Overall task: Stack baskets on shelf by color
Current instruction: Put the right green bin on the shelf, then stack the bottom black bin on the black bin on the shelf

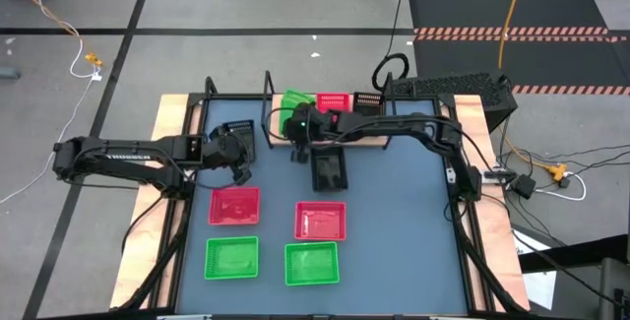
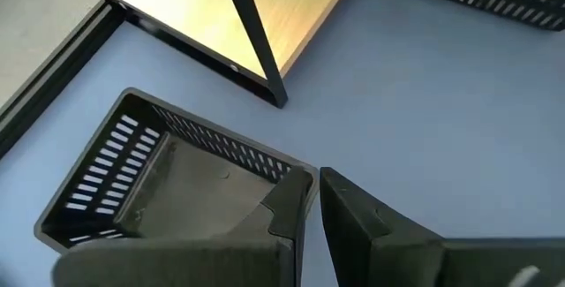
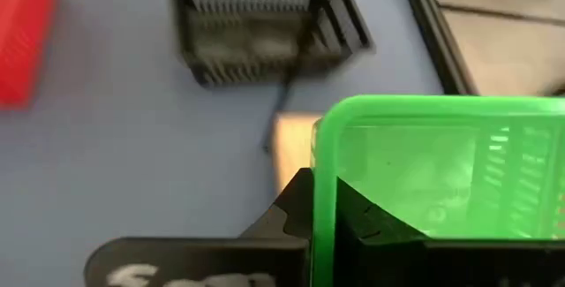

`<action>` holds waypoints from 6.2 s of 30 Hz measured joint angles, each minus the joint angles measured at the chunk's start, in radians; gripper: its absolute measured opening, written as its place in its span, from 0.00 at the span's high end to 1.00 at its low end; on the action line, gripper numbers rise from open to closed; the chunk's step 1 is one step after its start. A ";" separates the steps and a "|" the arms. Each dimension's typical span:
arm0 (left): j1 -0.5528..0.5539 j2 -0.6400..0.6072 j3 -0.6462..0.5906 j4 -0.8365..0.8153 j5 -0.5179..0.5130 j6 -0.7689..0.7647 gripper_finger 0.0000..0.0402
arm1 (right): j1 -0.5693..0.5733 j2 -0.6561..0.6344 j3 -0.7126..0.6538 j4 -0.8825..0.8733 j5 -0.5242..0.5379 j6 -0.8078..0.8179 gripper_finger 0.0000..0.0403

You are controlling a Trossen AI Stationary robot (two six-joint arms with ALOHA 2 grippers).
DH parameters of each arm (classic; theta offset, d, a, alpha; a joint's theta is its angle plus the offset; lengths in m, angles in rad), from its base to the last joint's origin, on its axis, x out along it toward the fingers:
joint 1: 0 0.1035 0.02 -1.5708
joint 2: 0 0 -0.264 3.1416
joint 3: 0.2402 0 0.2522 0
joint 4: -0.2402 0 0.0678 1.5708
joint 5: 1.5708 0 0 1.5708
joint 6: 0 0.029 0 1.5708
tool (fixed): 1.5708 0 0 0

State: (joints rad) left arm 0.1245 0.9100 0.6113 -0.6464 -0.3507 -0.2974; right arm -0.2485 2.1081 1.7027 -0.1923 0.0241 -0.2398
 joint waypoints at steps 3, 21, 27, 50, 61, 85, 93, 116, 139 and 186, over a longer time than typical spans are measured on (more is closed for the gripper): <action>-0.001 0.000 0.000 0.004 -0.013 0.001 0.90 | -0.007 0.028 0.000 0.075 -0.030 0.033 1.00; -0.001 0.000 0.000 -0.007 -0.062 0.006 0.90 | -0.027 0.035 0.000 0.030 0.030 0.010 0.96; -0.001 0.000 0.000 -0.009 -0.062 0.002 0.90 | -0.031 0.034 0.000 0.022 0.027 -0.014 0.88; -0.003 -0.002 0.000 -0.091 -0.061 -0.028 0.90 | 0.169 -0.305 -0.171 -0.342 0.037 0.364 0.85; -0.023 0.005 0.035 0.479 0.141 0.241 0.90 | 0.496 -0.430 -0.316 -0.181 0.113 0.633 0.91; -0.064 0.219 0.034 0.915 0.814 0.768 0.90 | 0.473 -0.423 -0.225 -0.554 0.590 0.533 0.92; -0.110 0.250 0.033 0.824 0.695 0.711 0.90 | 0.367 -0.421 -0.390 -0.257 0.335 0.395 0.92; -0.186 0.170 0.033 0.648 0.433 0.474 0.74 | 0.322 -0.426 -0.636 -0.053 0.129 0.390 0.60; -0.190 0.170 0.033 0.499 0.209 0.317 0.64 | 0.314 -0.423 -0.741 0.123 0.134 0.223 0.72; -0.190 0.170 0.033 0.435 0.151 0.295 0.64 | 0.069 -0.869 -0.792 -0.142 0.622 -0.389 0.99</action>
State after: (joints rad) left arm -0.0654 1.0798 0.6445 -0.2119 -0.1993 -0.0024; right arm -0.1792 1.2388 0.9109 -0.3345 0.6464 -0.6292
